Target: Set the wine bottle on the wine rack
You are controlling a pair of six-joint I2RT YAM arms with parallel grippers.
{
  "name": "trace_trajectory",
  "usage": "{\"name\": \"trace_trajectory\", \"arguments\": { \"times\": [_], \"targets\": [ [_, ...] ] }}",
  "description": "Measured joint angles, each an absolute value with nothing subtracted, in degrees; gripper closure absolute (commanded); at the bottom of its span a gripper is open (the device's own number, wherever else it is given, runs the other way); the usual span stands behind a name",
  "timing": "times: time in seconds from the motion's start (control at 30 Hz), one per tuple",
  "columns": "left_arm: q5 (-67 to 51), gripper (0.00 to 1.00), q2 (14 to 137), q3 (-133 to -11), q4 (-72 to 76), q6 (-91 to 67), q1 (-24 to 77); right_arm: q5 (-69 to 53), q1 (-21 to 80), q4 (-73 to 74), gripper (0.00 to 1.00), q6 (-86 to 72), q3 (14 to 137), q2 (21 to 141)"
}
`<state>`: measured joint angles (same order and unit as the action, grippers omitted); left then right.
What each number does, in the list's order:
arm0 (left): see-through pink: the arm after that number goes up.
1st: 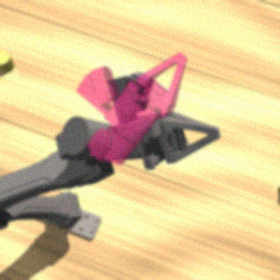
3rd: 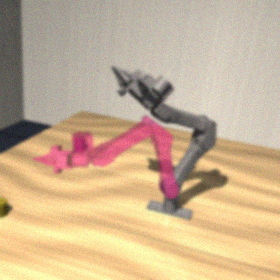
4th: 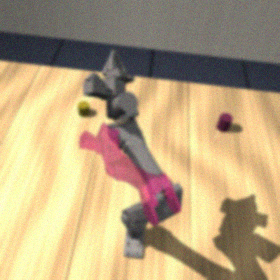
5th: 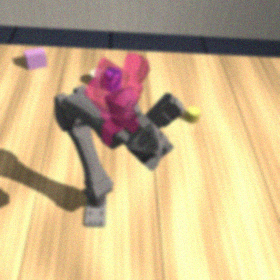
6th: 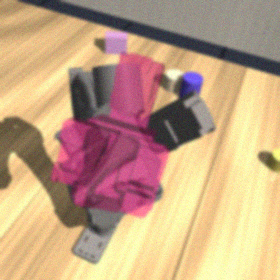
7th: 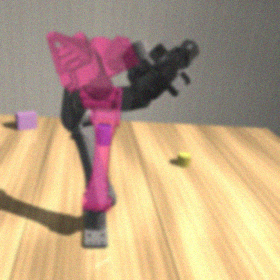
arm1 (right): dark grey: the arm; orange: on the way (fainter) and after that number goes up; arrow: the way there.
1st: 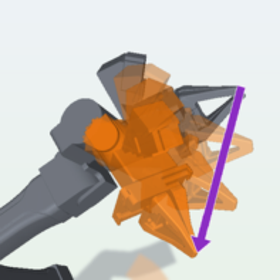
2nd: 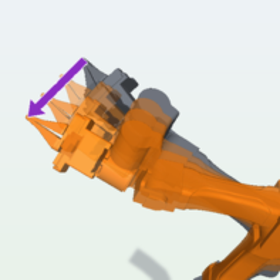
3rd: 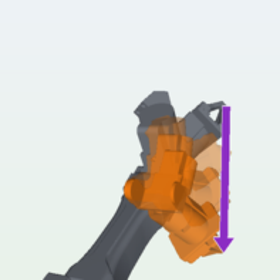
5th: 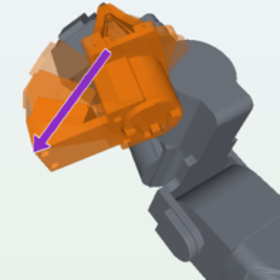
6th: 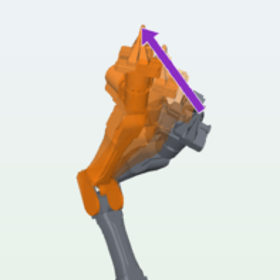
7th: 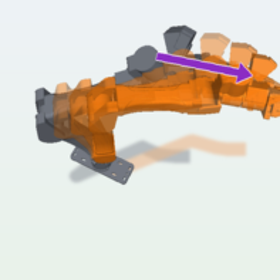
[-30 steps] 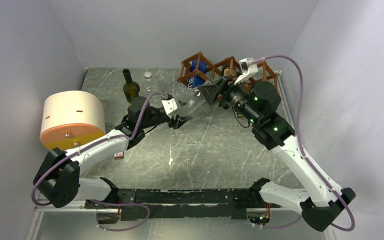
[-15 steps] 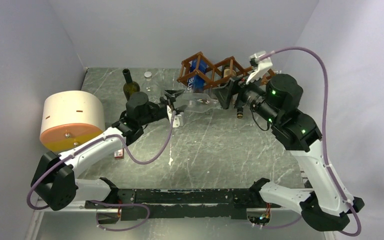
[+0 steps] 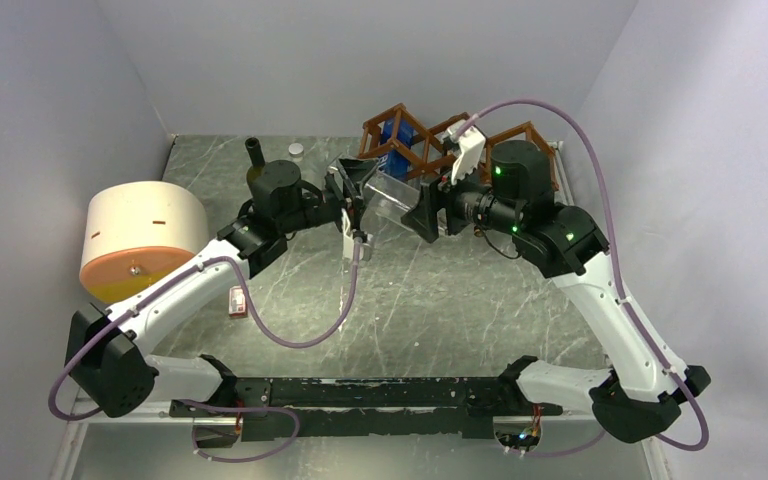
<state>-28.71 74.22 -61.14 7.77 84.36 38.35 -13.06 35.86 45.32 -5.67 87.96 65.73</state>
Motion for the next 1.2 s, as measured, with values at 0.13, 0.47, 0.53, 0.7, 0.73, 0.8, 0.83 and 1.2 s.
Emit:
{"name": "trace_trajectory", "arguments": {
  "times": [0.13,0.47,0.53,0.7,0.73,0.8,0.83,1.2],
  "targets": [
    [-30.1,0.93,74.2,-61.1,7.3,87.2,38.4,-14.9,35.9,45.3,0.25,-5.5,86.3,65.7],
    [-31.0,0.89,74.2,-61.1,6.6,92.0,38.8,-15.0,35.9,45.3,0.29,-5.1,82.8,66.7],
    [-31.0,0.87,74.3,-61.1,6.3,92.6,38.9,-14.9,35.9,44.9,0.36,-5.1,81.9,66.7],
    [-31.0,0.76,75.1,-61.5,4.8,92.7,38.9,-15.0,36.1,45.6,0.8,-5.0,81.5,67.5],
    [-30.9,0.67,75.2,-61.5,4.5,92.7,38.9,-15.1,36.0,45.7,0.89,-5.1,81.5,67.6],
    [-30.7,0.49,75.5,-61.5,4.4,92.1,38.9,-15.1,36.0,45.8,1.0,-5.3,81.5,67.9],
    [-30.6,0.42,75.5,-61.5,4.5,91.6,38.9,-14.9,36.0,45.8,1.0,-5.5,81.5,67.9],
    [-30.8,0.01,73.8,-57.3,13.6,86.6,40.5,-2.5,36.1,45.7,1.0,-8.8,81.5,65.9]
  ]
}}
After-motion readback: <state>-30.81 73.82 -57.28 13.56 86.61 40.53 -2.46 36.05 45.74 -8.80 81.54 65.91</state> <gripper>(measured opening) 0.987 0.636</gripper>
